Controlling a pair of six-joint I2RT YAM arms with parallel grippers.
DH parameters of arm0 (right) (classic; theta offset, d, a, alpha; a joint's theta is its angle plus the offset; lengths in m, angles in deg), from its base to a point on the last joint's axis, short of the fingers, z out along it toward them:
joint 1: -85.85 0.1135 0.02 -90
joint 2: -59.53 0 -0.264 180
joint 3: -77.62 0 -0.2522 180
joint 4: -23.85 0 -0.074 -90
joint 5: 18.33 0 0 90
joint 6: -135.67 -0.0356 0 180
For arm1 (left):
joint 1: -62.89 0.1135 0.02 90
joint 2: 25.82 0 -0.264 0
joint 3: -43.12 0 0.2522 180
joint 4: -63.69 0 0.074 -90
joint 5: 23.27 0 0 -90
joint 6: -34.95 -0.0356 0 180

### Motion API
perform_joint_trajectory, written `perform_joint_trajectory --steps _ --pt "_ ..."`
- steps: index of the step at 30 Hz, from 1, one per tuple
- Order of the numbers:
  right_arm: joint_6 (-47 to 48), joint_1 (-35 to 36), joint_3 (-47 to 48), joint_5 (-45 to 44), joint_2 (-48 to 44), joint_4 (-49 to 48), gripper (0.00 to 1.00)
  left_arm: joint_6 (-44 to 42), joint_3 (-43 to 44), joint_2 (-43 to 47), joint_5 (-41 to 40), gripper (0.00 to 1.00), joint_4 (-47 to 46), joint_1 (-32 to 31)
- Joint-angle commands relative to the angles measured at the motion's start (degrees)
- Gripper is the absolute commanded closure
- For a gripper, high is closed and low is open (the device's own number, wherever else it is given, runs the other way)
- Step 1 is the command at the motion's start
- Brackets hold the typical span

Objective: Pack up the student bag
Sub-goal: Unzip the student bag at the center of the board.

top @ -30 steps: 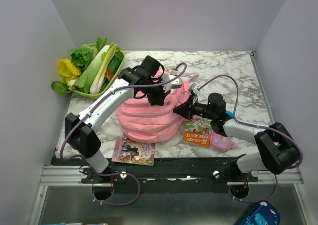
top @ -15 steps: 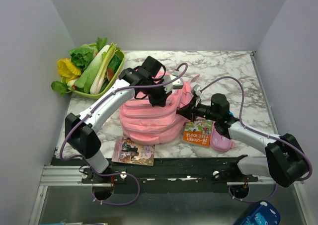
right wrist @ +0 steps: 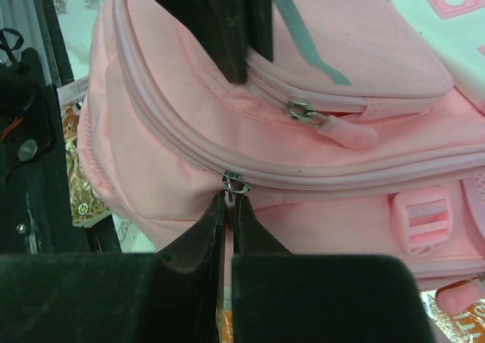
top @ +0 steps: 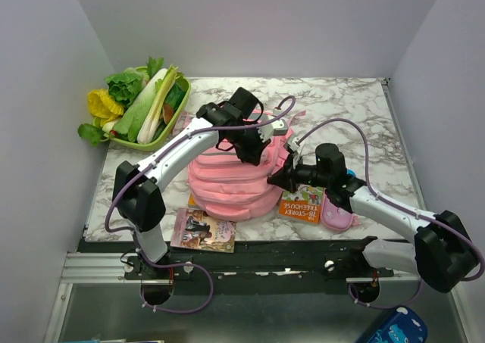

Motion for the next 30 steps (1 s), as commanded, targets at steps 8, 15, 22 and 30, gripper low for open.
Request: perform_joint_trajectory --steps 8,15,22,30 --pt "0.0 9.0 2.8 -5.3 -2.7 3.5 0.99 8.2 5.2 -6.1 0.0 1.0 -9.4 -0.4" --pt "0.1 14.9 4.8 -13.4 -1.9 2.7 0.99 17.8 11.8 -11.1 0.9 1.0 -12.7 0.0" --pt "1.3 18.0 10.4 -16.2 2.5 4.1 0.99 24.8 19.6 -14.5 1.1 1.0 -14.5 0.5" --pt "4.9 20.8 21.0 -17.8 10.0 9.3 0.99 28.8 12.7 -10.1 -0.2 1.0 -21.1 0.5"
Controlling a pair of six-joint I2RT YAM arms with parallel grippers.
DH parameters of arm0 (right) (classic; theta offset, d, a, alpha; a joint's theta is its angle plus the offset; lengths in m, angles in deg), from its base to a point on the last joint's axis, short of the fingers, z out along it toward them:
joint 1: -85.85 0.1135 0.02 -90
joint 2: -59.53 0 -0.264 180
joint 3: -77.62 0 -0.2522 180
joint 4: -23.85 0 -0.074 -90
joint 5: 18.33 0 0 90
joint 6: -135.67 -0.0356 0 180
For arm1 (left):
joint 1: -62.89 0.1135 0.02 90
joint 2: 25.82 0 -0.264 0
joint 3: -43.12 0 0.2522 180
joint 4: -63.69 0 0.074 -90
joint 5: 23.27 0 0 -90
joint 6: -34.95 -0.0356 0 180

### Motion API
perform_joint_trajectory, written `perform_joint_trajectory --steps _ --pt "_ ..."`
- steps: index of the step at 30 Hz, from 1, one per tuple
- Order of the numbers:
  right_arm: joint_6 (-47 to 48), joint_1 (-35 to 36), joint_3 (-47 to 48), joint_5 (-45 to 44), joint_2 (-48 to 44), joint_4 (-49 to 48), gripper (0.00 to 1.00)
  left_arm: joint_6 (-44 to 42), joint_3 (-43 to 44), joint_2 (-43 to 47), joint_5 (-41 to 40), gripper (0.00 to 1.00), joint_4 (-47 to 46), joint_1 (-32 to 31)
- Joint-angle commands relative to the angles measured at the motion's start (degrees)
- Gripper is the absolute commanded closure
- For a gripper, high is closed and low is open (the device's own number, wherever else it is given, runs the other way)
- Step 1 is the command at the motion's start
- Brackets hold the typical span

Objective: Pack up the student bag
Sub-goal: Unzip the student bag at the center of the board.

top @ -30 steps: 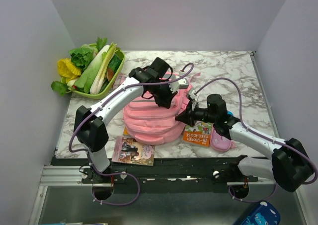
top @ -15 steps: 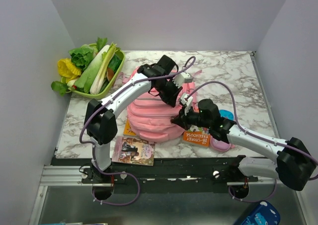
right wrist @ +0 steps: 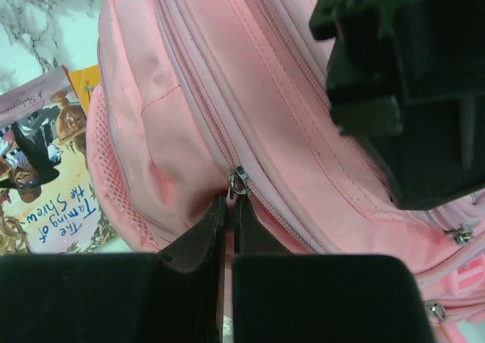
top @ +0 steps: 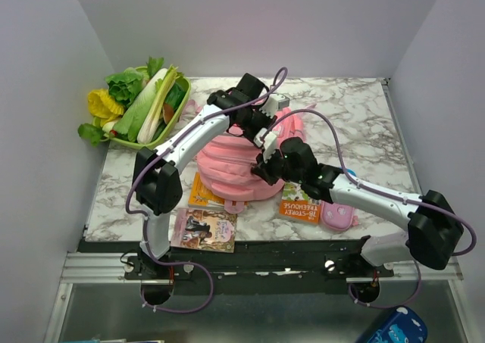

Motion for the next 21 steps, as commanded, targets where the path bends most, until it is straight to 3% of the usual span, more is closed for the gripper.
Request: perform_joint_trajectory --steps 1,7,11,12,14,21 --pt "1.3 5.6 6.1 8.8 3.3 -2.5 0.99 6.6 -2.6 4.1 -0.1 1.0 -18.8 -1.1" --pt "1.0 8.1 7.8 6.3 6.1 -1.9 0.99 4.3 -4.3 4.9 -0.2 1.0 -17.6 -1.1" --pt "-0.4 8.1 2.9 4.3 3.5 -3.9 0.99 -2.3 -2.6 4.7 -1.2 0.66 -10.3 -0.3" --pt "-0.7 8.2 1.2 3.7 3.1 -4.3 0.99 -3.6 -2.2 4.6 -1.1 0.62 -8.7 0.0" --pt "-0.8 8.2 -0.1 2.9 2.5 -5.6 0.99 -7.8 -2.0 4.5 -0.5 0.57 -4.6 0.8" --pt "-4.6 8.1 -1.9 3.3 3.2 -9.3 0.99 -25.3 1.6 5.9 2.2 0.53 11.3 5.1"
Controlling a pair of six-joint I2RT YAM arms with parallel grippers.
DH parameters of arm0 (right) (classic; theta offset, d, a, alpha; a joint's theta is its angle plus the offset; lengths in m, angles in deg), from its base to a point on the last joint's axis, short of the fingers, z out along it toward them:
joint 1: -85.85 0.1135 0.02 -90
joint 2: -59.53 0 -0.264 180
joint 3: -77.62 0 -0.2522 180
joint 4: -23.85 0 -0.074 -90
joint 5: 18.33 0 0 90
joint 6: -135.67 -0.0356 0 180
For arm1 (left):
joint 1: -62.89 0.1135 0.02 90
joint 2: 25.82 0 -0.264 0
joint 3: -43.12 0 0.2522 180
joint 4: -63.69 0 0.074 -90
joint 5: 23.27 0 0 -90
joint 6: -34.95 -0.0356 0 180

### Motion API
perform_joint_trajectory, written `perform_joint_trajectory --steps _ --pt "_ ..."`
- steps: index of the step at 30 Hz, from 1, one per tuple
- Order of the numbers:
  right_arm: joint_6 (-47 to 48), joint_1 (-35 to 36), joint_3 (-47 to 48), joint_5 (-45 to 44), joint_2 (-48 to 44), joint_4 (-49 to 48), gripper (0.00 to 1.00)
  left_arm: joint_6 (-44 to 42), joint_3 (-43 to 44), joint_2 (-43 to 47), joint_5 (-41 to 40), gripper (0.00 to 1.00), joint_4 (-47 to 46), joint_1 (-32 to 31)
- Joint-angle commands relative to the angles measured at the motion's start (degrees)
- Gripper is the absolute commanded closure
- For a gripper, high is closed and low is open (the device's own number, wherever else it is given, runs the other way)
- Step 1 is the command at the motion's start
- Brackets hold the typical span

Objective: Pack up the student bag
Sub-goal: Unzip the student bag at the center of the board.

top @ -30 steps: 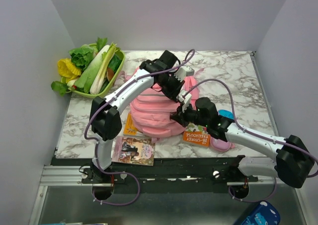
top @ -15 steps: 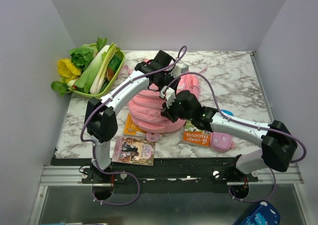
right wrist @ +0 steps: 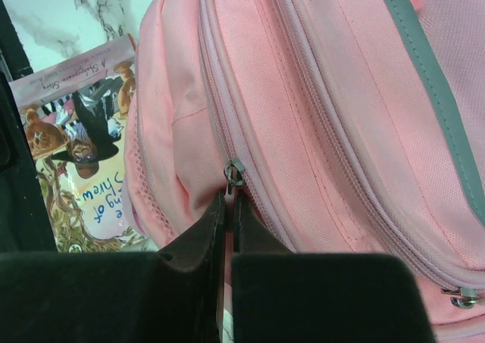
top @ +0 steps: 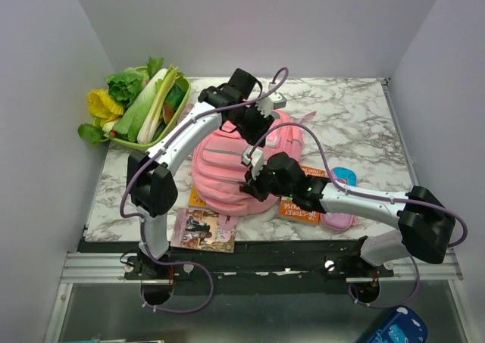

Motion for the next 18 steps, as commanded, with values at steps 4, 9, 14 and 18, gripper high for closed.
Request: perform_joint_trajectory --steps 4,9,14,18 --pt "-3.4 0.6 -0.8 3.7 -0.4 -7.6 0.99 -29.3 3.4 3.1 2.8 0.53 23.8 8.7" --pt "-3.7 0.5 -1.0 3.7 -0.6 -8.2 0.99 -44.1 0.2 3.6 3.6 0.53 33.9 16.9" --pt "-3.7 0.6 -0.6 3.6 -0.3 -7.7 0.99 -55.3 -4.3 8.7 7.4 0.52 34.1 21.4" --pt "-3.7 0.5 -0.5 3.1 -0.1 -7.5 0.99 -66.5 -14.3 14.4 9.4 0.51 34.2 21.5"
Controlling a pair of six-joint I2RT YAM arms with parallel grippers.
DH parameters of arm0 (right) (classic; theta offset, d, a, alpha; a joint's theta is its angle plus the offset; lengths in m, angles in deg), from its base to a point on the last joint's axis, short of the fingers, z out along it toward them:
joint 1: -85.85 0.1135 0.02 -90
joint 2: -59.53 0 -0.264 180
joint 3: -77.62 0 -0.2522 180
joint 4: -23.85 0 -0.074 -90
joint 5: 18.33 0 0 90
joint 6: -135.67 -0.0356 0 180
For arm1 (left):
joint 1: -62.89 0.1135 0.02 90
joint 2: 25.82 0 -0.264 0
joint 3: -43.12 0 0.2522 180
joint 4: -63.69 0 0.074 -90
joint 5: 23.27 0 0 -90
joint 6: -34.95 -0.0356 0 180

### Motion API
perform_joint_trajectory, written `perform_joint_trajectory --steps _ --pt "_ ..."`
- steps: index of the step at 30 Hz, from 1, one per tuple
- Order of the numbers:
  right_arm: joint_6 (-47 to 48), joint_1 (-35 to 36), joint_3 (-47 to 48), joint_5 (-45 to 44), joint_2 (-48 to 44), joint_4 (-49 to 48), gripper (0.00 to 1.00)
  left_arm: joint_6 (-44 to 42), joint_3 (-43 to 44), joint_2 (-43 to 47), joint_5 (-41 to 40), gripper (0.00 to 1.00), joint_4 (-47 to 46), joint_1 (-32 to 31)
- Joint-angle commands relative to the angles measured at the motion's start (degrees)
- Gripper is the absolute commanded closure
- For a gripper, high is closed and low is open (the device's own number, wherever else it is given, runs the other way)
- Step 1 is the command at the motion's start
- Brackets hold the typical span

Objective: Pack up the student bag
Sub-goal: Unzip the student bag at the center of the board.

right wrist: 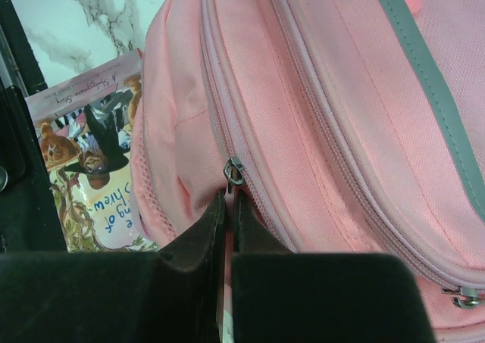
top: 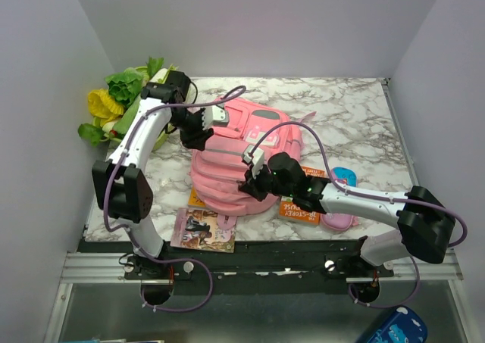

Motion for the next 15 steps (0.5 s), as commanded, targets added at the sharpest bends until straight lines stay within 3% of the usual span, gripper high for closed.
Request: perform_joint_trajectory --steps 1,7,15 --pt "-1.0 0.7 0.3 2.5 0.0 -4.5 0.99 -19.5 -9.3 9.6 6.3 0.5 11.9 -0.9" --pt "-1.0 0.7 0.8 2.0 0.2 -4.3 0.99 -20.4 -12.3 9.3 9.1 0.47 11.4 -1.4" --pt "-1.1 0.6 1.2 2.1 -0.4 -3.8 0.99 -13.7 -22.7 13.7 3.7 0.47 -6.3 -5.6"
